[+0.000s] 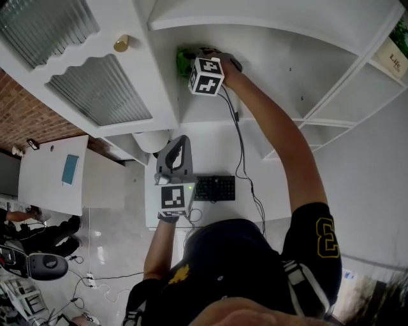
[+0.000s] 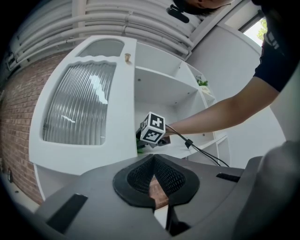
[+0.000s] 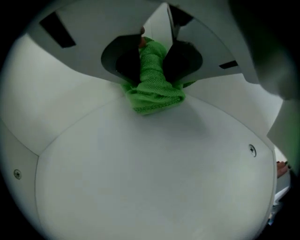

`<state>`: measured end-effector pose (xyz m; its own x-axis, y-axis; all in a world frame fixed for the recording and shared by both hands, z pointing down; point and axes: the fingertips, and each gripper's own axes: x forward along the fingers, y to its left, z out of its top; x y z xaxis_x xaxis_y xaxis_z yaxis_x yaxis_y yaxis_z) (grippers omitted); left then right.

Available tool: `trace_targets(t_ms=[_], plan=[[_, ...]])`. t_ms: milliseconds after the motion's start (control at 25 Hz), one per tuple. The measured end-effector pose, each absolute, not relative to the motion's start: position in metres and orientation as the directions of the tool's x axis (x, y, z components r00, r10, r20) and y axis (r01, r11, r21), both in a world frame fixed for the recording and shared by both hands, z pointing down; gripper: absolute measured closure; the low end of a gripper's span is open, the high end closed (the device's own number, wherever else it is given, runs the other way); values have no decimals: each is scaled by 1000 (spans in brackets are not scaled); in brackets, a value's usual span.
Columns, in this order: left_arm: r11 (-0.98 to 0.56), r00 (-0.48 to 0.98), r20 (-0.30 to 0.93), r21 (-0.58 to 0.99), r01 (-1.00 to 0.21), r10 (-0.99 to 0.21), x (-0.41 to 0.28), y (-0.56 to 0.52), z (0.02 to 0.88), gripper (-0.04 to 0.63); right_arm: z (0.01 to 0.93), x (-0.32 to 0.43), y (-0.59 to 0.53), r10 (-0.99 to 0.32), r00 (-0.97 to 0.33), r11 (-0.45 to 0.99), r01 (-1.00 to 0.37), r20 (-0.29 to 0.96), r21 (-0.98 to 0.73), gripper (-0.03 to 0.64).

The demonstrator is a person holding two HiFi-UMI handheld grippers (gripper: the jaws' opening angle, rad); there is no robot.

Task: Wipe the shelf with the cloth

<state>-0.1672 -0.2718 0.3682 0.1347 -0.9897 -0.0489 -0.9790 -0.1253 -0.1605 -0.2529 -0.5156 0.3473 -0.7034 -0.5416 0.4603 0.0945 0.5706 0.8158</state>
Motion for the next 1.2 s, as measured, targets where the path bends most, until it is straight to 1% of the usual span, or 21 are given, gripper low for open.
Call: trace_targets(t_ms=[240, 520, 1200], plan=[[-128, 134, -32, -139, -982, -991, -171, -275, 378, 577, 360, -258, -530, -613, -658, 500, 106, 437, 860, 510], [-152, 159, -38, -146, -978, -987, -165, -277, 377, 577, 358, -259, -531, -623, -647, 515, 84, 440, 853, 515], [-151, 156, -29, -135, -979, -987, -167, -274, 380, 577, 361, -244, -536, -630, -618, 550, 72, 470, 832, 518]])
